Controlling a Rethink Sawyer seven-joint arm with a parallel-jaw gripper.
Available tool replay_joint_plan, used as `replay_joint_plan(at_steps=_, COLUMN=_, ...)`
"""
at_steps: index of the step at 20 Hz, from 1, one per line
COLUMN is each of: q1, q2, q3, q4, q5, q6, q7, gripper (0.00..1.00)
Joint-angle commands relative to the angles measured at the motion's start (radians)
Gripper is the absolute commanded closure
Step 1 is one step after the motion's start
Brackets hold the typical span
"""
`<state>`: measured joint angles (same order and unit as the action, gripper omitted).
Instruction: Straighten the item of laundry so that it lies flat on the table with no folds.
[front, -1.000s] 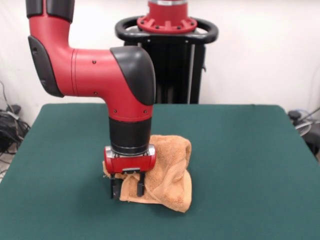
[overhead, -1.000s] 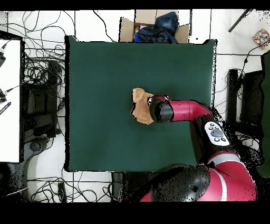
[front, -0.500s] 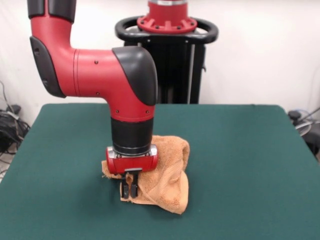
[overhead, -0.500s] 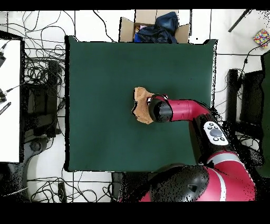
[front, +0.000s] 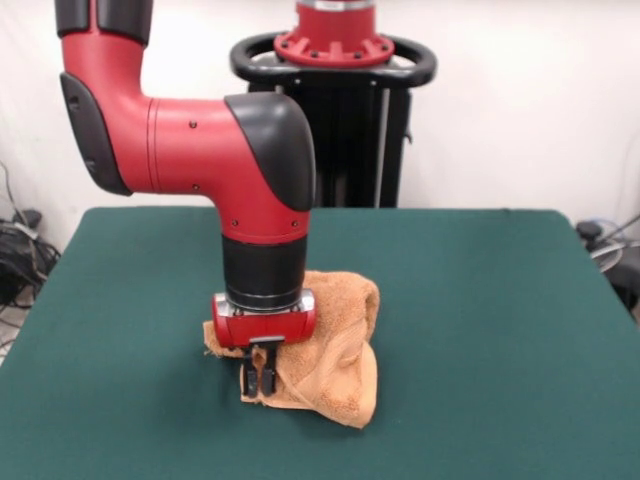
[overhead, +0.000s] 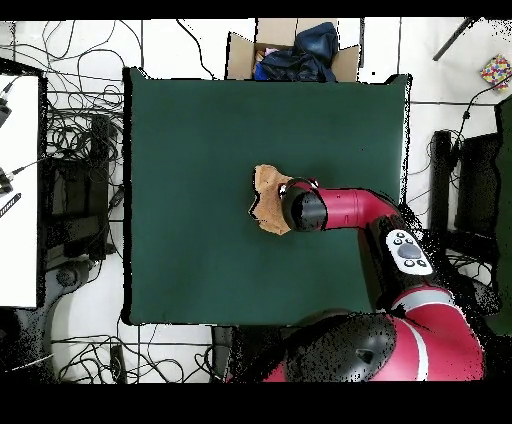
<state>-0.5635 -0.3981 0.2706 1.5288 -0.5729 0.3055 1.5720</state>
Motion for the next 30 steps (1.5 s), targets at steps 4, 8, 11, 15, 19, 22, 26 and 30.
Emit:
replay_joint_plan(at_steps=4, q1=0.024, q2=0.037, q3=0.008, q4=0.014, q5=-0.017, q6=0.042, q7=0.039, gripper=1.0)
replay_joint_plan(at_steps=8, q1=-0.006, q2=-0.153, q3=0.054, q4=0.141, q5=0.029, q6=0.121, q7=0.003, gripper=1.0)
replay_joint_plan(at_steps=11, q1=-0.031, q2=-0.326, q3=0.097, q4=0.232, q5=0.097, q6=0.223, q7=-0.041, gripper=1.0)
replay_joint_plan(at_steps=15, q1=-0.038, q2=-0.496, q3=0.122, q4=0.303, q5=0.167, q6=0.316, q7=-0.08, gripper=1.0)
replay_joint_plan(at_steps=19, q1=-0.044, q2=-0.584, q3=0.138, q4=0.339, q5=0.214, q6=0.373, q7=-0.086, gripper=1.0)
replay_joint_plan(at_steps=22, q1=-0.033, q2=-0.559, q3=0.132, q4=0.327, q5=0.186, q6=0.347, q7=-0.069, gripper=1.0)
replay_joint_plan(at_steps=26, q1=-0.07, q2=-0.519, q3=0.161, q4=0.335, q5=0.187, q6=0.264, q7=-0.048, gripper=0.0)
replay_joint_plan(at_steps=30, q1=-0.03, q2=-0.49, q3=0.115, q4=0.311, q5=0.125, q6=0.261, q7=-0.01, gripper=0.0)
